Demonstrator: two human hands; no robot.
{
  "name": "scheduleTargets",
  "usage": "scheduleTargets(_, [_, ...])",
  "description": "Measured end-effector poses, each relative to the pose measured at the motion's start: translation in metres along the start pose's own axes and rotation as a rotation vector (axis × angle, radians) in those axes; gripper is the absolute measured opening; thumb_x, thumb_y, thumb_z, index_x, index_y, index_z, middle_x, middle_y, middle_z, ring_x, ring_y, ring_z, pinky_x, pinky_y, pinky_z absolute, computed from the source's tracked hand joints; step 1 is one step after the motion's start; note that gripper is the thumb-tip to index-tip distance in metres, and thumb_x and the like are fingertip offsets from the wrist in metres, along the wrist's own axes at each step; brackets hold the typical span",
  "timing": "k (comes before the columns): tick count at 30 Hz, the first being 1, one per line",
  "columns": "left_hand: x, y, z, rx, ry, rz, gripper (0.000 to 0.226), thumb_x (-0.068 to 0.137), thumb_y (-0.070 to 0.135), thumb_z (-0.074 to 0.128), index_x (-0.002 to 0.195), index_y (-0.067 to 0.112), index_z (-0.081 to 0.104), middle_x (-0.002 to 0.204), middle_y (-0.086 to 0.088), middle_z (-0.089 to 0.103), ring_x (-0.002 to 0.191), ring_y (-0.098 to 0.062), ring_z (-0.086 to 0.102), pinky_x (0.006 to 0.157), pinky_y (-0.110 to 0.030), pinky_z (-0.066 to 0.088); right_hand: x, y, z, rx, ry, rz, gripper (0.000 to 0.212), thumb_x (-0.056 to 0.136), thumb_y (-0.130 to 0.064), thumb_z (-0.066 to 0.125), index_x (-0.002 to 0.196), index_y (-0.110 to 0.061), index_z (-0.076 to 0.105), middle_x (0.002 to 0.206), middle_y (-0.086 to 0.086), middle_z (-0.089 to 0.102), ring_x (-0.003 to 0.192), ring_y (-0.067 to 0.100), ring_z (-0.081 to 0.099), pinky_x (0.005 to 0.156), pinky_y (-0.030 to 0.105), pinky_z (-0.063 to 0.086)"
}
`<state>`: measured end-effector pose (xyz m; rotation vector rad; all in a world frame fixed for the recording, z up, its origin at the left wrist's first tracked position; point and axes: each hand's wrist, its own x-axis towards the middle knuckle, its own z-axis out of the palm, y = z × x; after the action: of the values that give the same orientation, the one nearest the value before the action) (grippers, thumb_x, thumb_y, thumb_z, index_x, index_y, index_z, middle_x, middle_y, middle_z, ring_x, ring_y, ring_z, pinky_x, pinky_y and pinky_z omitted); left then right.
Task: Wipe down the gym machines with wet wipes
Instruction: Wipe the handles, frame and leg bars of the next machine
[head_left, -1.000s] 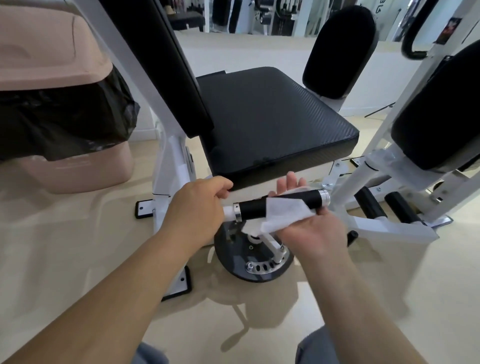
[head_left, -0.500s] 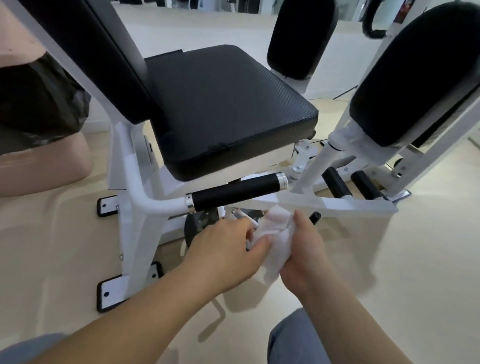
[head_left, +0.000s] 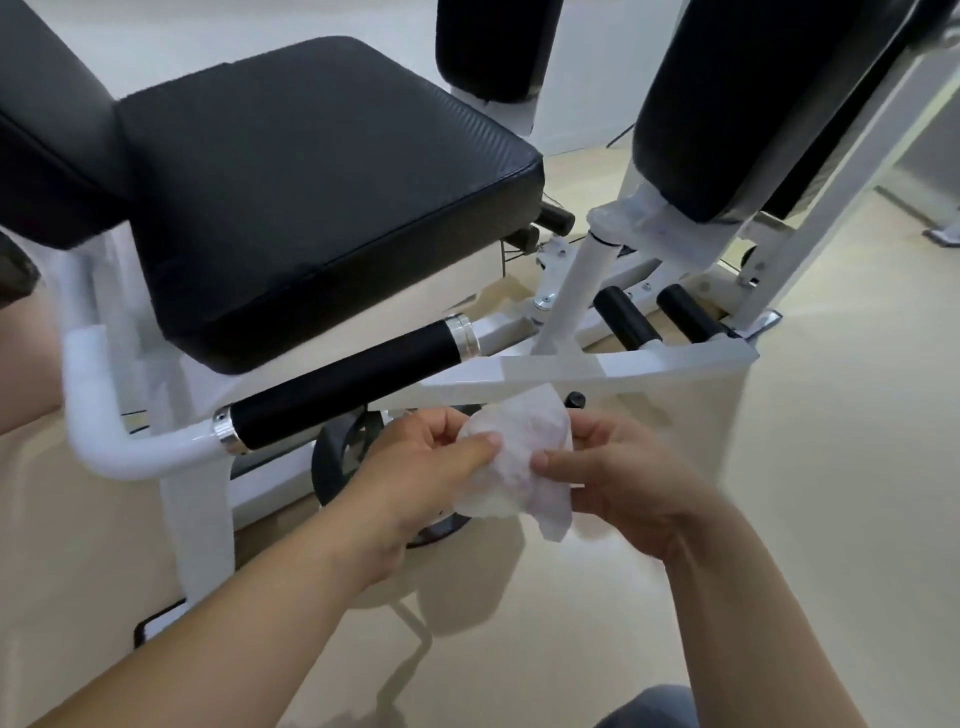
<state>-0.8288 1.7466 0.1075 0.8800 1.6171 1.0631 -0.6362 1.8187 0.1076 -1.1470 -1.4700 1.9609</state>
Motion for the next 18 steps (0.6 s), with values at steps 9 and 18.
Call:
scheduleTargets(9, [0.020, 0.006, 0.058, 0.032, 0.017, 0.187, 0.014, 0.099, 0.027, 0.066, 0.092, 0.033, 0.076, 0.090, 0.015, 0.077, 0.086, -0.005, 0.071, 0.077, -0.024, 0.056, -0.002, 0.022, -0.032, -0.143, 0.707, -0.175, 0.026, 0.082, 0.000, 0.060, 0.081, -0.018, 0.078, 0.078, 0.001, 0.074, 0.073, 0.021, 0.067, 0.068, 0.038, 0.055])
scheduleTargets(18, [0.040, -0.005, 0.068, -0.010, 0.218, 0.184, 0.019, 0.099, 0.025, 0.064, 0.094, 0.036, 0.078, 0.079, 0.015, 0.073, 0.060, 0.001, 0.061, 0.057, -0.027, 0.050, 0.029, 0.038, -0.007, 0.133, 0.721, -0.226, 0.015, 0.099, -0.021, 0.064, 0.096, -0.021, 0.078, 0.087, -0.007, 0.078, 0.085, 0.017, 0.075, 0.081, 0.037, 0.061])
